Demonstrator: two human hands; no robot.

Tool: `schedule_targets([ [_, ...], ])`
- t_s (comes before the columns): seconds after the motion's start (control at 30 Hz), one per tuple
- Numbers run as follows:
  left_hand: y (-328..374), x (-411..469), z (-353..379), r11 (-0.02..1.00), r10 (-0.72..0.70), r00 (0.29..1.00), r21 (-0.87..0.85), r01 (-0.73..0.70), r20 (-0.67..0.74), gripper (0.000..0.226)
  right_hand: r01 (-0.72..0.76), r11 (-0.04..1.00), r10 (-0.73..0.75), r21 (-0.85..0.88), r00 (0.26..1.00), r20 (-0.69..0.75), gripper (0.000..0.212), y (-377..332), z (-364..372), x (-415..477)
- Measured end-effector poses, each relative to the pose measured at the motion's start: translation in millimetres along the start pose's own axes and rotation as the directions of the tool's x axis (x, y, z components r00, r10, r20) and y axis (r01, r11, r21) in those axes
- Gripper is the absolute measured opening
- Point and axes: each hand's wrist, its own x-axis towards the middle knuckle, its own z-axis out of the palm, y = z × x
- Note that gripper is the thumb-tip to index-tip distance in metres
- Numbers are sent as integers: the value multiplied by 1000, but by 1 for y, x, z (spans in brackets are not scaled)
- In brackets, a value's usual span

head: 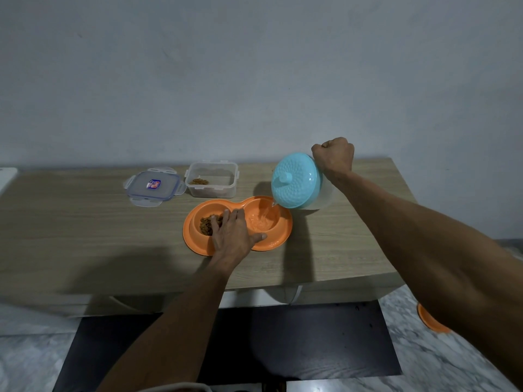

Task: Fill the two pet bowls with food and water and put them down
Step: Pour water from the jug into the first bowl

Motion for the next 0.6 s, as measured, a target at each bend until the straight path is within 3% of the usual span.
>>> schedule_targets([
  [0.6, 2, -2, -2, 1000, 0, 1000, -8, 0, -11, 93, 15, 1000, -15, -18, 1000, 10, 36, -1, 1, 3],
])
